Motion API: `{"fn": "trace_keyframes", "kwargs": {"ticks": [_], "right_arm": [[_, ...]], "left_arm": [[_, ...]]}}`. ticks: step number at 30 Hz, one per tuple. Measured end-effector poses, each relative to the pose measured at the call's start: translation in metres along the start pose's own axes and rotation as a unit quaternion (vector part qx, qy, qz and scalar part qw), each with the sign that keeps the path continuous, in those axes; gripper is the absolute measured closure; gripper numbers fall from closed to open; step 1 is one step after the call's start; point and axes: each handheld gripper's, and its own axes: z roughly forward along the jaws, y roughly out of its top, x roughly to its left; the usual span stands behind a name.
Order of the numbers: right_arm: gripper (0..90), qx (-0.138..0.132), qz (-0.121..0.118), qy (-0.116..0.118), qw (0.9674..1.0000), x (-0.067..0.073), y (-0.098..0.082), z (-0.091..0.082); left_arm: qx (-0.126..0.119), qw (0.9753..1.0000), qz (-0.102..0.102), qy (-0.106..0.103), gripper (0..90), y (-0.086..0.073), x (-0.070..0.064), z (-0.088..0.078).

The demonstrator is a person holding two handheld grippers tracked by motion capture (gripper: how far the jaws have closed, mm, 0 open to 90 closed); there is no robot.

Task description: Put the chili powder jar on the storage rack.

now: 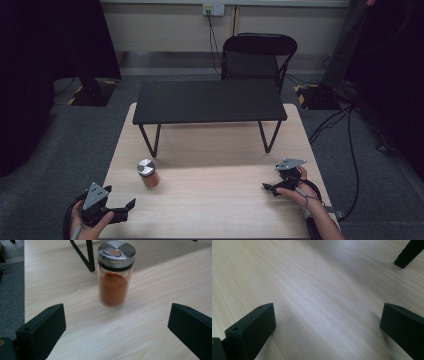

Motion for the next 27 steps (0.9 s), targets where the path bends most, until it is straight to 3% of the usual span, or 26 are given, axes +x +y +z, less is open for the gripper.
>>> {"fn": "trace_keyframes", "kwargs": {"ticks": [21,27], "right_arm": [[0.0,-0.003,0.003,-0.003,1.0,0.0018,-0.0011,0.0004],[0.0,-0.003,0.003,-0.003,1.0,0.0021,-0.0011,0.0007]], "left_arm": [[-0.001,0.9999,-0.014,-0.005,0.9,-0.0015,0.0026,-0.002],[0.0,0.9999,-0.006,-0.01,0.9,0.0054,0.0017,0.0043]]}}
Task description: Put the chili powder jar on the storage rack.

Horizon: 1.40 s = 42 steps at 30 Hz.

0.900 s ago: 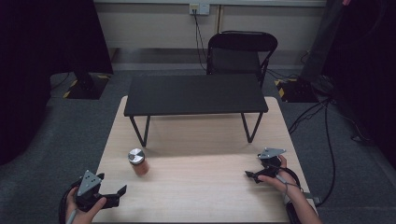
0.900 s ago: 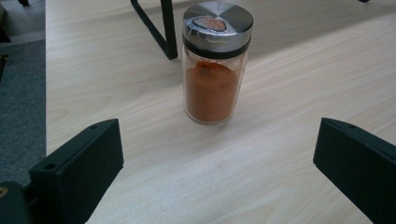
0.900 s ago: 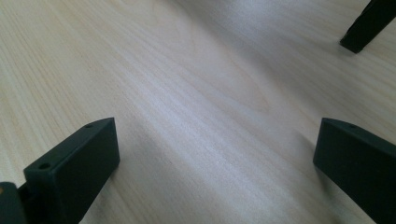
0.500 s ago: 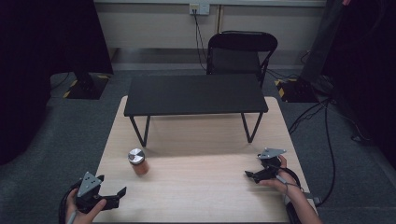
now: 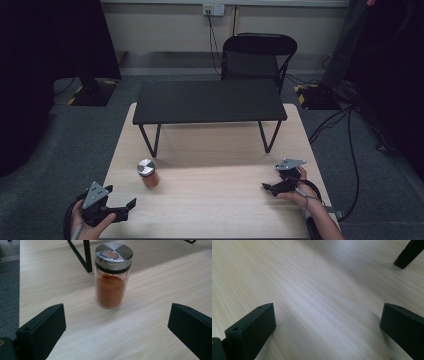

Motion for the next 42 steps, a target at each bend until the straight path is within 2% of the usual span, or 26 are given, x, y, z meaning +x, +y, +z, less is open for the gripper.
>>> {"fn": "trace_keyframes", "kwargs": {"ticks": [6,18,22,24,31,38,42], "right_arm": [[0.0,0.0,0.0,0.0,1.0,0.0,0.0,0.0],[0.0,0.0,0.001,-0.001,1.0,0.001,0.0,0.0],[0.0,-0.001,0.002,-0.001,1.0,0.001,0.0,0.0],[0.0,-0.001,0.001,-0.001,1.0,0.001,0.0,0.0],[0.0,-0.001,0.0,0.0,1.0,0.002,0.0,0.0],[0.0,-0.001,-0.001,0.001,1.0,0.001,0.0,0.0],[0.0,-0.001,-0.001,0.001,1.0,0.001,0.0,0.0]], "left_arm": [[0.006,0.9999,0.008,-0.009,0.9,0.007,0.001,0.009],[0.014,0.9997,0.009,-0.015,0.9,0.016,0.005,0.03],[0.021,0.9997,0.001,-0.014,0.9,0.021,0.006,0.044],[0.023,0.9996,0.006,-0.017,0.9,0.024,0.006,0.05],[0.031,0.9993,0.003,-0.022,0.8,0.027,0.007,0.068],[0.035,0.9992,-0.013,-0.014,0.8,0.027,0.008,0.081],[0.034,0.9992,-0.01,-0.018,0.9,0.029,0.009,0.088]]}}
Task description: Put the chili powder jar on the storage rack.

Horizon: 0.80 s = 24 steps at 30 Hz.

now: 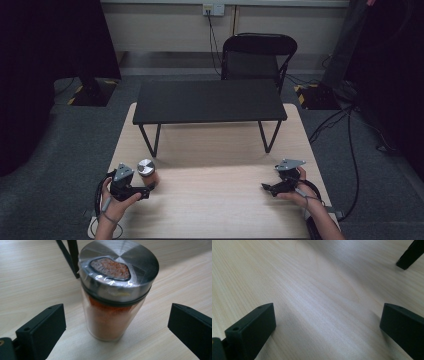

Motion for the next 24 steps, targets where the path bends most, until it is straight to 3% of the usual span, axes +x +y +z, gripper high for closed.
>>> {"fn": "trace_keyframes", "kwargs": {"ticks": [6,10,21,24], "right_arm": [[0.0,-0.001,0.0,0.0,1.0,0.0,0.0,0.0],[0.0,-0.001,-0.001,0.001,1.0,0.0,0.0,0.0],[0.0,-0.001,-0.002,0.001,1.0,-0.001,-0.001,0.0],[0.0,-0.001,-0.002,0.002,1.0,-0.001,-0.001,0.0]], "left_arm": [[0.0,0.9999,-0.012,0.004,0.9,-0.002,0.004,0.01],[-0.001,1.0,-0.009,0.004,0.9,-0.005,0.005,0.016],[-0.025,0.9996,-0.014,0.005,0.9,-0.013,0.008,0.027],[-0.031,0.9994,-0.012,0.003,4.9,-0.015,0.009,0.027]]}}
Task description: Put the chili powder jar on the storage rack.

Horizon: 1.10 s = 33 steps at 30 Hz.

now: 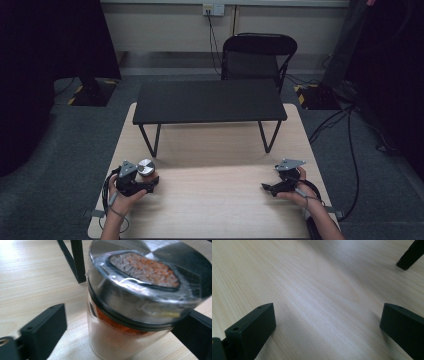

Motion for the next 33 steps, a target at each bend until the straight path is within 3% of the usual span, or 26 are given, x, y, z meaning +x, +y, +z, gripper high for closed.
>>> {"fn": "trace_keyframes", "kwargs": {"ticks": [8,14,18,27,33], "right_arm": [[0.0,0.0,0.0,0.0,1.0,0.0,0.0,0.0],[0.0,0.0,0.0,0.0,1.0,0.0,0.0,0.0],[0.0,0.0,0.0,0.0,1.0,0.0,0.0,0.0],[0.0,0.0,-0.001,0.001,1.0,0.0,0.0,0.0],[0.0,0.0,0.0,0.001,1.0,0.0,0.0,0.0]], "left_arm": [[-0.004,1.0,0.007,0.002,15.8,-0.005,0.0,0.004],[-0.002,0.9999,0.014,-0.008,24.9,-0.007,0.003,0.005],[-0.001,0.9998,0.011,-0.015,27.7,-0.009,0.004,0.006],[-0.012,0.9997,0.018,-0.008,29.8,-0.012,0.002,0.006],[-0.02,0.9997,0.009,-0.006,30.7,-0.014,0.003,0.004]]}}
